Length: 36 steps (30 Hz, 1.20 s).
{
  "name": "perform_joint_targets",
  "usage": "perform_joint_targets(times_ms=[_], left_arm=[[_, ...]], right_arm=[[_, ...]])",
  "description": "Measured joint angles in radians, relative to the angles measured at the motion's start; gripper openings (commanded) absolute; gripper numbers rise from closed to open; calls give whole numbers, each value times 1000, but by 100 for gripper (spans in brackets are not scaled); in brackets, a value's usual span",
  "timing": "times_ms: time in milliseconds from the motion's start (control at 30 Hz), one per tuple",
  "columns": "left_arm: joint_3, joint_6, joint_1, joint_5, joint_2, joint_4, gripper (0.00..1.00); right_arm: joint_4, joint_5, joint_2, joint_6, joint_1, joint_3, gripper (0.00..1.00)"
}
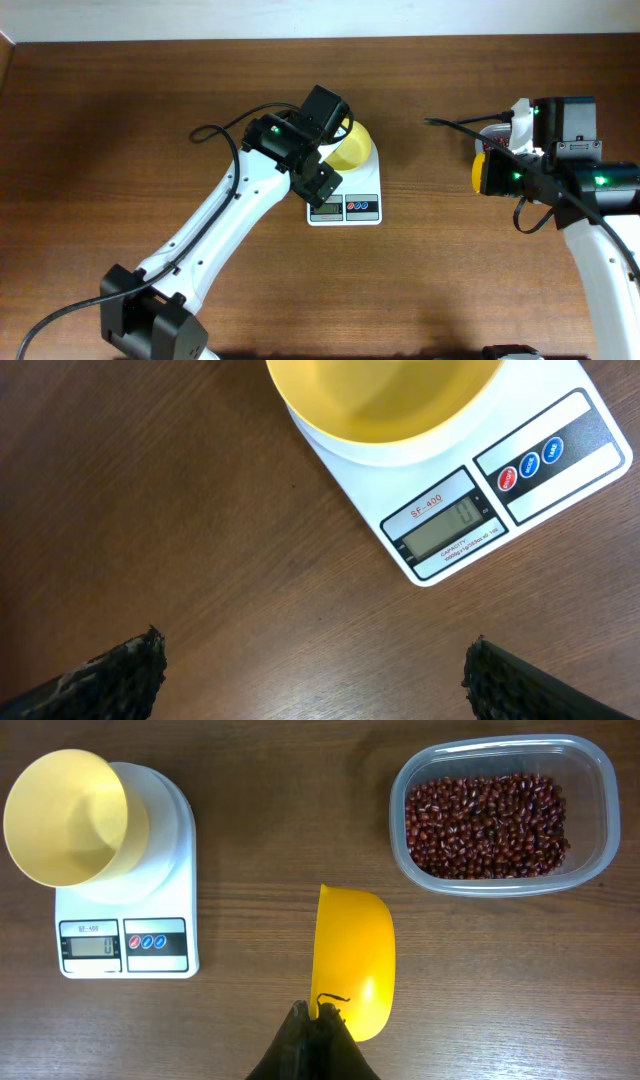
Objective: Scoop item into bowl and weigh 50g on scale
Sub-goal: 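Withdraw the left gripper from the scale buttons to the front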
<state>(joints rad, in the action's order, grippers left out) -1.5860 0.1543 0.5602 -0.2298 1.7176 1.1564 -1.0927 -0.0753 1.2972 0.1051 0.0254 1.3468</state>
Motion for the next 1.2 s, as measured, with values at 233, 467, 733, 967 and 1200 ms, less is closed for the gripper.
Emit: perform_joint_targets(times_ms=[233, 467, 733, 967, 1200], left_arm=[[0, 0, 0, 0, 0, 0, 99], [0, 0, 0, 0, 0, 0, 99], [0, 3, -1, 117, 0, -134, 99], [0, 101, -6, 254, -96, -196, 99], [111, 122, -93, 327, -271, -212, 99]], right_arm=[[-27, -34, 13, 0, 0, 0, 4], [-27, -42, 15, -26, 0, 0, 4], [-30, -42, 16, -27, 0, 0, 4], [-27, -42, 16, -27, 0, 0, 4], [-5, -42, 16, -29, 0, 0, 4]])
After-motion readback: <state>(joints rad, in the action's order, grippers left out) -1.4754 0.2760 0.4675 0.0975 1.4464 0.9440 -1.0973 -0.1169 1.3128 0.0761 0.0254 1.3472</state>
